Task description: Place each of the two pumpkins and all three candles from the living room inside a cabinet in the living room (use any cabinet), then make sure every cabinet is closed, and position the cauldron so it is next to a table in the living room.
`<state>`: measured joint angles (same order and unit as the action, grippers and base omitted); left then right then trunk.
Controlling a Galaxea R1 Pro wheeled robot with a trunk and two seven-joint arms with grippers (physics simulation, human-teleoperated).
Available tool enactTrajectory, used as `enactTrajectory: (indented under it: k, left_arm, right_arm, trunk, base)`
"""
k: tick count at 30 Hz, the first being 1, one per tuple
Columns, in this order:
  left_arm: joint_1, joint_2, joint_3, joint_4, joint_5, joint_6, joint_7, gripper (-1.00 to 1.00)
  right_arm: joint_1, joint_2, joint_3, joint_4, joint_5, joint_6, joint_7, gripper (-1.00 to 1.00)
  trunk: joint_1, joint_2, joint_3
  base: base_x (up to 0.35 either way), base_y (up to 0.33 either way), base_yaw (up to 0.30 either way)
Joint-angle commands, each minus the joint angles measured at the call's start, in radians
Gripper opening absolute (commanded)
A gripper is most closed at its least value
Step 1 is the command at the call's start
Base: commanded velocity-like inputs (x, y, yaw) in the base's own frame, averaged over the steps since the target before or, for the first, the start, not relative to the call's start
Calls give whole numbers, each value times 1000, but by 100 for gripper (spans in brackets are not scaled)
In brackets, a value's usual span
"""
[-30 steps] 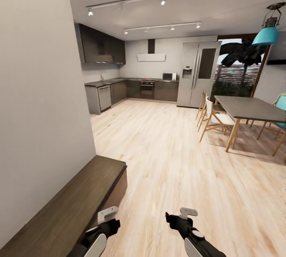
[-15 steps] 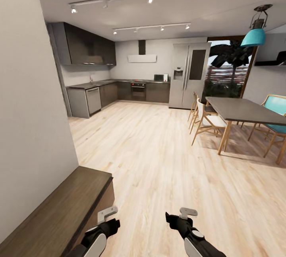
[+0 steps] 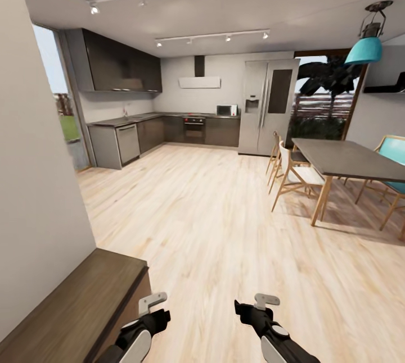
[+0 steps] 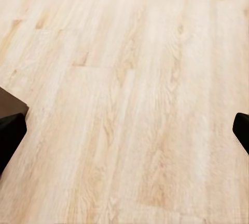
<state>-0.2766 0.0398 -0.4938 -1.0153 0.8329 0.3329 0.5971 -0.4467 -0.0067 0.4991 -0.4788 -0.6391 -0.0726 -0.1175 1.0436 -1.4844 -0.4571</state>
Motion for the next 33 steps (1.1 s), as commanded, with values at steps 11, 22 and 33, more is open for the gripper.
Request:
enactTrajectory:
  k: [11,22,33]
  left_arm:
    - [-1,0,-5,-2,6,2,8,100]
    - [-1,0,-10,-2,6,2,9,100]
    - [-1,-1,-16,-2,6,2,9,100]
  right_arm:
    - [-1,-1,8,-1,-10,-6,-7,100]
    - [-1,-2,8,-1,-10,-6,-8,100]
    - [-1,-2,7,-1,-10,-6,-8,100]
  trunk:
    - [1,-1,-1]
    - [1,-1,-1]
    - [1,-1,0]
  base:
    - [338,-82,0]
    - [338,-72,0]
    - [321,-122,0]
